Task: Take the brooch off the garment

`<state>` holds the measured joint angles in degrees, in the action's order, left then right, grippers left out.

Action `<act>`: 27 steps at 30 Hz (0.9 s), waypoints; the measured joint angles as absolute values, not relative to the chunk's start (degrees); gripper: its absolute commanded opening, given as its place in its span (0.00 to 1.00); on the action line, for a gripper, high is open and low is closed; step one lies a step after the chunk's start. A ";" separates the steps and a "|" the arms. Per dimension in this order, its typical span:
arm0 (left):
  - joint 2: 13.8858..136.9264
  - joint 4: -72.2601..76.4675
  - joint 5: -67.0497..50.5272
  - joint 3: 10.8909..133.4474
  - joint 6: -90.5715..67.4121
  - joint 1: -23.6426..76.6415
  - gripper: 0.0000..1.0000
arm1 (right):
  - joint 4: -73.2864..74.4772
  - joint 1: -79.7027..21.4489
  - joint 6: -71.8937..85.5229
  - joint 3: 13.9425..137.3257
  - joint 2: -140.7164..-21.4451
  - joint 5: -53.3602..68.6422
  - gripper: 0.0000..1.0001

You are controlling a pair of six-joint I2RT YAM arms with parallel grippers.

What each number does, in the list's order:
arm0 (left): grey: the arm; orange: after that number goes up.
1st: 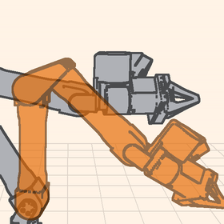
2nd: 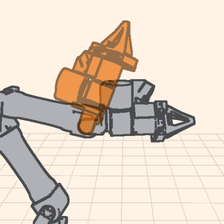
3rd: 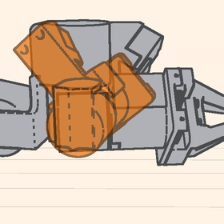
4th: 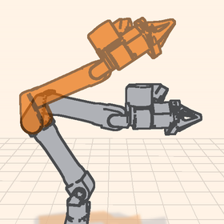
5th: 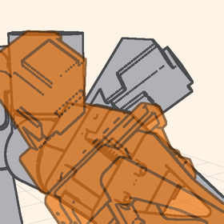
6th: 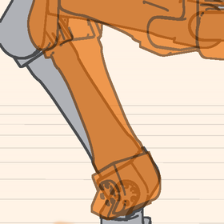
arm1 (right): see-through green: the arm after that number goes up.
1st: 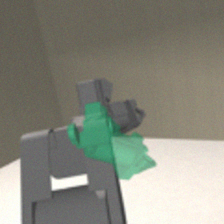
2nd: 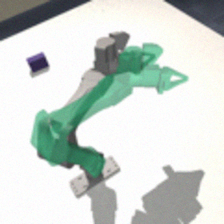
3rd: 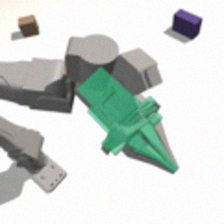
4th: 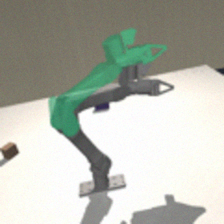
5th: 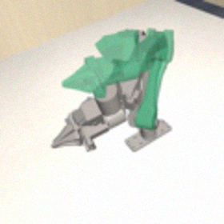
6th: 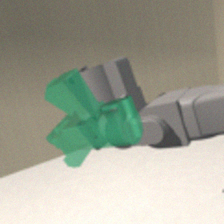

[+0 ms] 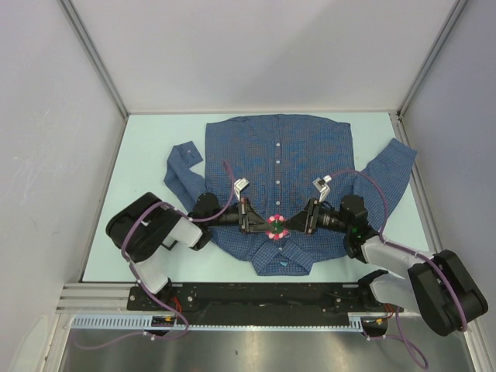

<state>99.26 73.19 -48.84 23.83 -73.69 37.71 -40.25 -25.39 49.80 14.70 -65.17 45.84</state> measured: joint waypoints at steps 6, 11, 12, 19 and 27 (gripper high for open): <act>99.37 73.28 -49.06 23.83 -74.22 37.71 0.00 | -40.71 -25.76 50.13 14.70 -65.58 45.67 0.36; 99.37 73.25 -49.76 23.83 -74.59 37.91 0.00 | -41.80 -27.24 50.24 14.70 -66.87 45.39 0.34; 99.37 73.25 -49.76 23.83 -74.59 37.95 0.00 | -42.26 -27.35 50.39 14.70 -67.31 45.36 0.31; 99.37 73.28 -49.80 23.77 -74.59 37.95 0.00 | -43.64 -27.55 51.00 14.70 -68.69 45.32 0.21; 99.37 73.36 -49.80 23.73 -74.56 37.91 0.00 | -44.18 -27.70 51.05 14.70 -68.77 45.23 0.00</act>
<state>99.37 73.36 -49.80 23.73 -74.56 37.91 -44.18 -27.70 51.05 14.70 -68.77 45.23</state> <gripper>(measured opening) 0.028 0.250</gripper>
